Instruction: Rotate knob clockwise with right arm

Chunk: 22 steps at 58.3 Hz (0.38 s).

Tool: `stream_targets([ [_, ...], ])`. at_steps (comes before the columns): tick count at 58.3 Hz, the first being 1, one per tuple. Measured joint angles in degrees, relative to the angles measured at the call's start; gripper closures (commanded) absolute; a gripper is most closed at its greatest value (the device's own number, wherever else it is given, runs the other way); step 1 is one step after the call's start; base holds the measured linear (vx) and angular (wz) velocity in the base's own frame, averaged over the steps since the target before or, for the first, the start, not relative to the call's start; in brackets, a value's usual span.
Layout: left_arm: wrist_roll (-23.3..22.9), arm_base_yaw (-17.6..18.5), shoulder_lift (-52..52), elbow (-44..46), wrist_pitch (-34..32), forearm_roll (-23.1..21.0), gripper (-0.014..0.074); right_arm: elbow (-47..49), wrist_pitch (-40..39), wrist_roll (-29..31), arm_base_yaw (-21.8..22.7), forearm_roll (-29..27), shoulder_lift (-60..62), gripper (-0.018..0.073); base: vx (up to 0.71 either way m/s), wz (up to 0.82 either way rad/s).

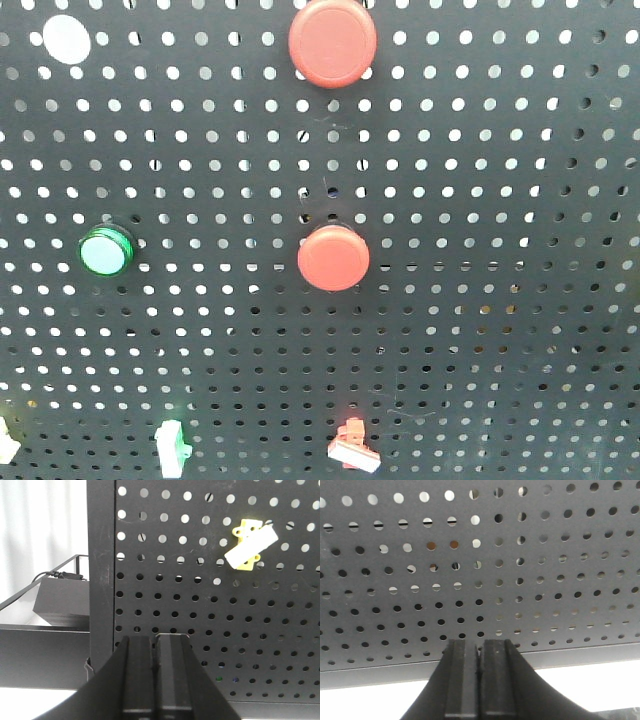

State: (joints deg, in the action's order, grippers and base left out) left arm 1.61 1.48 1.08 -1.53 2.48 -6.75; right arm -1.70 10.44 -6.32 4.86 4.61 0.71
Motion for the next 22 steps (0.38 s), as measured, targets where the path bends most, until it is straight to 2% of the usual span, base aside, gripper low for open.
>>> stream_targets([
  [22,0.0,0.0,0.0,0.0,0.0,0.0,0.0603,0.0,0.0,0.0,0.0,0.0,0.0,0.0568,0.0,0.0],
])
